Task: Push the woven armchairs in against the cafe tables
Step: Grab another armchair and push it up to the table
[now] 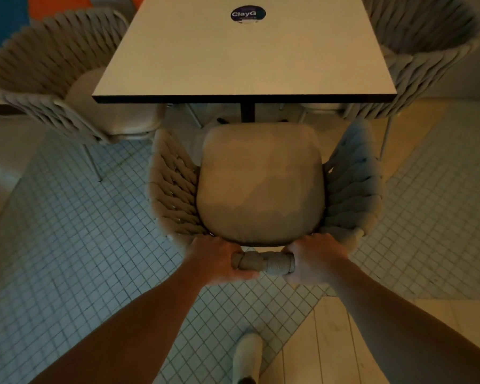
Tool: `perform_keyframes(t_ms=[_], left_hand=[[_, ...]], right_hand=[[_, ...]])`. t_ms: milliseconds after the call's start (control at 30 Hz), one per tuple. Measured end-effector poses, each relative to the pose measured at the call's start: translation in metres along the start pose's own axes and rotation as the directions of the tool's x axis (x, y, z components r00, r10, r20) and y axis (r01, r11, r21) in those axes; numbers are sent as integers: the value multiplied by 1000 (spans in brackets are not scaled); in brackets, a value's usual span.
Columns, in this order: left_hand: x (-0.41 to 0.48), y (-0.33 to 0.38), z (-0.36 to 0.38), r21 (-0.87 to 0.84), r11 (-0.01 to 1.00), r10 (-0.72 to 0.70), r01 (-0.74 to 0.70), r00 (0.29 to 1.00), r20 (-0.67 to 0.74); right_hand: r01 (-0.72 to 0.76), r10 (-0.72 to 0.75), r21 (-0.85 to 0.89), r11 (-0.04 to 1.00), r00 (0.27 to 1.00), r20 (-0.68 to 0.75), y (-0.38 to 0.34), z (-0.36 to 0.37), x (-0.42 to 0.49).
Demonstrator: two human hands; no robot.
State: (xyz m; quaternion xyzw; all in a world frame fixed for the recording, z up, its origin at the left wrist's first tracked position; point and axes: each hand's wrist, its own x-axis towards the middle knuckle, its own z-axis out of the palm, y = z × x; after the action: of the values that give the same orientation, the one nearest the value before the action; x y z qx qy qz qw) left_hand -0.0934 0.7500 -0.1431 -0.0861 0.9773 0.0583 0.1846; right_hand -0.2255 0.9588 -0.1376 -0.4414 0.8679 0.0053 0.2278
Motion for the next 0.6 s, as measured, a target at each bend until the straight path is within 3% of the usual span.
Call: perform_keyframes(t_ms=[67,133,200,233,300,400,433,500,533,600], left_hand=[[-3,3,3,-156,986,-72,60,995,-74],[-6,4,10,-413,902,-212,125,962,-170],[-12,5,18,-663,738,-411,122,861,-299],[-16,7,19,-750,655,-517,96,781,-351],[-29,12,17,-837,544,-674,60,625,-394],[-41,19,13,-926,367,-826,88,490,-280],[-42,20,12,-952,281,-869,123,454,-198],[-42,19,13,-980,24,-922,195,384,54],[-41,17,14,-967,-159,-904,199,363,224],[-39,12,16,-852,-498,-756,163,399,519]], right_hand=[[-16,17,24,1000,999,-52,-2,2,-5],[-7,16,98,995,996,-88,-5,3,-10],[-37,84,336,941,988,-126,-13,5,-16],[-54,154,498,865,975,-162,-17,8,-19],[-16,305,680,733,901,-308,-27,15,-29],[85,432,659,747,691,-579,-42,28,-44],[75,485,678,731,642,-594,-48,30,-49],[-37,638,806,591,633,-439,-57,32,-56],[-166,727,879,447,640,-249,-59,32,-56],[-362,793,929,-69,545,272,-59,31,-55]])
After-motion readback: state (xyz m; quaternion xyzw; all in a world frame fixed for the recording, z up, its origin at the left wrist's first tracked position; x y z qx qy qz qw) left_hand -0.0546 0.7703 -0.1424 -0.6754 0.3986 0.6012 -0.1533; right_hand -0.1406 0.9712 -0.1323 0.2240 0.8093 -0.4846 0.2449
